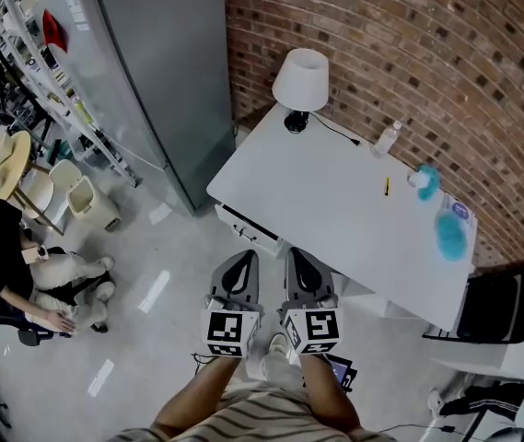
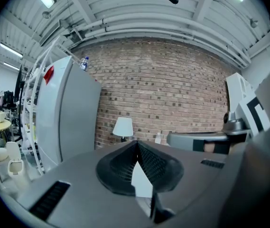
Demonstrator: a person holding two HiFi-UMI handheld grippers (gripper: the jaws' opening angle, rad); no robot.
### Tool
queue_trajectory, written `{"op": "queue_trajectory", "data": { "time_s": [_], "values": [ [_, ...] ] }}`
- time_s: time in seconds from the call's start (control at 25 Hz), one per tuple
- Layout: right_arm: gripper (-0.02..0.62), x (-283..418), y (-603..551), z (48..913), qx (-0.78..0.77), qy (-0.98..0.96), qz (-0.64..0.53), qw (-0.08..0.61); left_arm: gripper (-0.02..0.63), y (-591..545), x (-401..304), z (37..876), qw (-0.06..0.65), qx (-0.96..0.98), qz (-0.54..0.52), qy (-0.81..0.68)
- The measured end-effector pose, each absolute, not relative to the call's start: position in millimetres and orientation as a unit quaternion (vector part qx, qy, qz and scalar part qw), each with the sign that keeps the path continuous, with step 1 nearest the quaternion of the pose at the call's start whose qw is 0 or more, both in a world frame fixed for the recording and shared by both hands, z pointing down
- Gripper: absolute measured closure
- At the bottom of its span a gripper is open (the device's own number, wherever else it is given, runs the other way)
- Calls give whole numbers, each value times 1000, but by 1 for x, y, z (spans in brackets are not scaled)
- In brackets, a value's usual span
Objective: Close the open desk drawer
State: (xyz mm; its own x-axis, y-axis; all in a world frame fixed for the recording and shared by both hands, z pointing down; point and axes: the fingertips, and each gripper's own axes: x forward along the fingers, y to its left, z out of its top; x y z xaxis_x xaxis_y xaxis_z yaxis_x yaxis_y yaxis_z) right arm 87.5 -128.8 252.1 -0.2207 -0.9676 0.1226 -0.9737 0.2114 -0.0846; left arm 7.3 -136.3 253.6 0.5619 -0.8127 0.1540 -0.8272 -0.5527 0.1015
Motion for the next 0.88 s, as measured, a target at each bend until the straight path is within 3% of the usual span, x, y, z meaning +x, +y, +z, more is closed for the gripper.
{"op": "queue_trajectory", "data": {
  "time_s": [0.88],
  "values": [
    [594, 70, -157, 341, 617, -776, 117, 48, 598, -170, -1, 351, 177, 875, 64, -447]
  ]
}}
